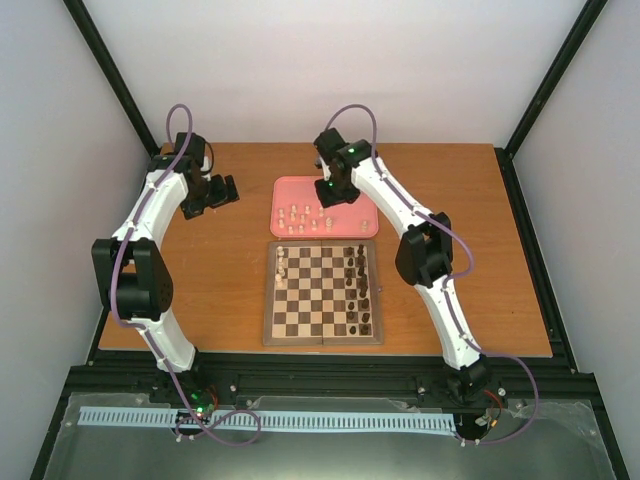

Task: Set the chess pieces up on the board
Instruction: Pick up the chess piece from the storage box.

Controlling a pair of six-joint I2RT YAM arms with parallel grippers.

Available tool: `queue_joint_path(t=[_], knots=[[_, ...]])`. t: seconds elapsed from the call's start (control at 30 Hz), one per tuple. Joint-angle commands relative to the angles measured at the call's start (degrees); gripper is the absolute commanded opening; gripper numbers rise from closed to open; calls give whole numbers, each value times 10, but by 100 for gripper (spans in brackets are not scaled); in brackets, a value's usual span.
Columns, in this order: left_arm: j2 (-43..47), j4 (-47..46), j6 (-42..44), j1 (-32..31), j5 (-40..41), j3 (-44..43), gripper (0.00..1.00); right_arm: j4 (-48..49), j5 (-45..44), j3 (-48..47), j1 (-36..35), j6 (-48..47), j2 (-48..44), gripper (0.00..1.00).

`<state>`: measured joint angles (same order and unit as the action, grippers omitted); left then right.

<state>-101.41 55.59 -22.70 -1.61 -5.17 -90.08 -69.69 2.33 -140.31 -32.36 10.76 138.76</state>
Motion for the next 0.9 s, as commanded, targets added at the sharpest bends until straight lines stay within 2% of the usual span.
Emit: queue_joint_path(t=[0.0, 0.7, 0.87], knots=[[-4, 10, 3, 1, 2, -30, 100, -34, 11, 4, -6, -10, 25, 44], [-10, 14, 5, 1, 7, -38, 100, -27, 29, 14, -6, -14, 77, 43], [-9, 16, 5, 1, 10, -40, 100, -23, 27, 11, -6, -14, 85, 39]])
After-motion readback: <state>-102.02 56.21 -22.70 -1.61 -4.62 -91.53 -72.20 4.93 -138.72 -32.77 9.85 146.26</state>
